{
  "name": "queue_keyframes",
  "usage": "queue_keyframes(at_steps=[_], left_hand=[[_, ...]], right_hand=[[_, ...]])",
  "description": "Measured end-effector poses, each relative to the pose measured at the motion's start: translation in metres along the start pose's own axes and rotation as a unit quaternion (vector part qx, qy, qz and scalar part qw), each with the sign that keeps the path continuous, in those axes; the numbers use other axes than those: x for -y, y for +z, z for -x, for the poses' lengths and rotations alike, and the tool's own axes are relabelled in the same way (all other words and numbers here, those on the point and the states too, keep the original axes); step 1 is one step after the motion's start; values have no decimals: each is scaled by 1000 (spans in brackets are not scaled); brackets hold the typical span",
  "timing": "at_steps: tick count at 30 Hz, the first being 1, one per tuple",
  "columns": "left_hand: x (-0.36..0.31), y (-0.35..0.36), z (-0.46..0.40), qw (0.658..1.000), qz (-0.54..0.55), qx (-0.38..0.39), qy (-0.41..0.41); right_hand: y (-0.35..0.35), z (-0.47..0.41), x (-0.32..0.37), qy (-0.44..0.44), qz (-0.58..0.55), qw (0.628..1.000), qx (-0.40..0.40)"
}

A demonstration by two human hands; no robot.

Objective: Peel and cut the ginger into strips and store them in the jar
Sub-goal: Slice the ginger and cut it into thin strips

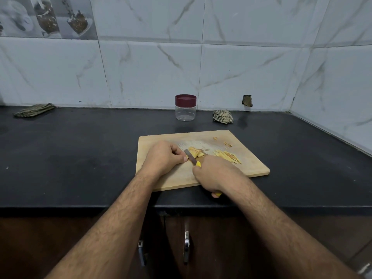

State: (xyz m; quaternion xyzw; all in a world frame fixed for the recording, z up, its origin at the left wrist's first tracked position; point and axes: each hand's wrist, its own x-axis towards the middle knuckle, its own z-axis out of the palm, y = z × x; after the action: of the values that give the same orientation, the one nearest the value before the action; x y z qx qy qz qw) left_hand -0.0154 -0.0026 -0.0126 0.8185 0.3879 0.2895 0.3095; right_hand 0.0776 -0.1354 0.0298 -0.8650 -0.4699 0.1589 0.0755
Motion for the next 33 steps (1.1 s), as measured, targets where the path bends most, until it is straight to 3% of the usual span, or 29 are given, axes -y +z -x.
queue_keyframes(at_steps=[33], left_hand=[[0, 0, 1, 1000, -6, -4, 6]], right_hand=[[-3, 14, -2, -26, -12, 999, 32]])
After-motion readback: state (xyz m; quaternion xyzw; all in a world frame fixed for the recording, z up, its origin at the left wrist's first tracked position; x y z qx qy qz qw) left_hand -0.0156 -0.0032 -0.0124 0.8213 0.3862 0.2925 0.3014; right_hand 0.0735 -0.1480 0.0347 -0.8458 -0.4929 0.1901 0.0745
